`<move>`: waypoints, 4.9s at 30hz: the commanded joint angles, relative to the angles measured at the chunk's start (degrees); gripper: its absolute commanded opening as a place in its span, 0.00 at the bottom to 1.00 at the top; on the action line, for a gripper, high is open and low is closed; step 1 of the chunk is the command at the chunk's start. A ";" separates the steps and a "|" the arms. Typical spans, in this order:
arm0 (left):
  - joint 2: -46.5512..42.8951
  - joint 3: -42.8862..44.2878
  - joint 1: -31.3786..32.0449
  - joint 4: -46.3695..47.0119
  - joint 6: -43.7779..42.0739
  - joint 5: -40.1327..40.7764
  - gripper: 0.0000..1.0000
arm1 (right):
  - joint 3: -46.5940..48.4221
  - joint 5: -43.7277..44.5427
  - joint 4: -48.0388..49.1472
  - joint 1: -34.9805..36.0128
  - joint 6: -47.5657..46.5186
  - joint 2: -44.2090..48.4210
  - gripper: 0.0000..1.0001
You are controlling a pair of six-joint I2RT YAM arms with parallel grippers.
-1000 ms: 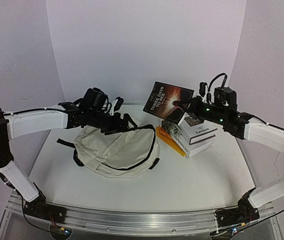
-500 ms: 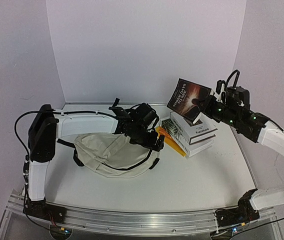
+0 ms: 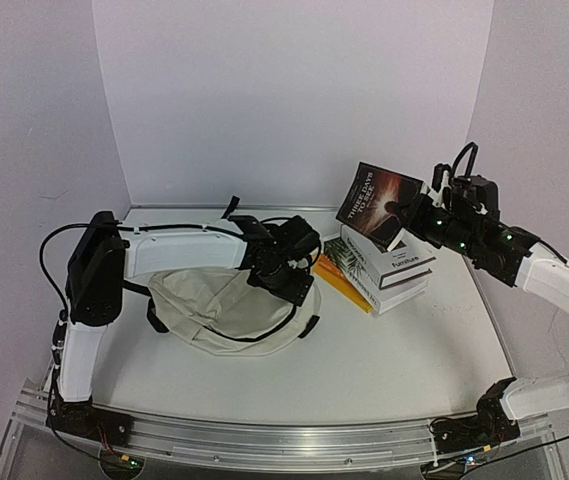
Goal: Pack the student bag
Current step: Place the book in the student bag.
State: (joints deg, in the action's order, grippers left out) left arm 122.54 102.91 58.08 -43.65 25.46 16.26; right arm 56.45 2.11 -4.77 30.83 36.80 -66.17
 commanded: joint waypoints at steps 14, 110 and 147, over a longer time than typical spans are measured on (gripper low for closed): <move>-8.87 -2.83 -0.14 -0.04 0.25 4.40 0.74 | 1.16 -0.47 4.85 0.21 -0.51 -0.46 0.00; -28.47 -9.45 -12.11 21.62 -1.77 -27.93 0.00 | 15.46 -8.65 32.02 17.23 27.92 -53.50 0.35; -27.36 -30.35 -34.18 26.00 5.69 -36.79 0.00 | -2.93 -5.37 -8.71 -11.43 5.01 -2.99 0.98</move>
State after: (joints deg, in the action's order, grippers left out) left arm 96.05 73.81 25.05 -19.80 31.55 -21.37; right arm 57.16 -0.42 -10.47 26.12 42.85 -73.25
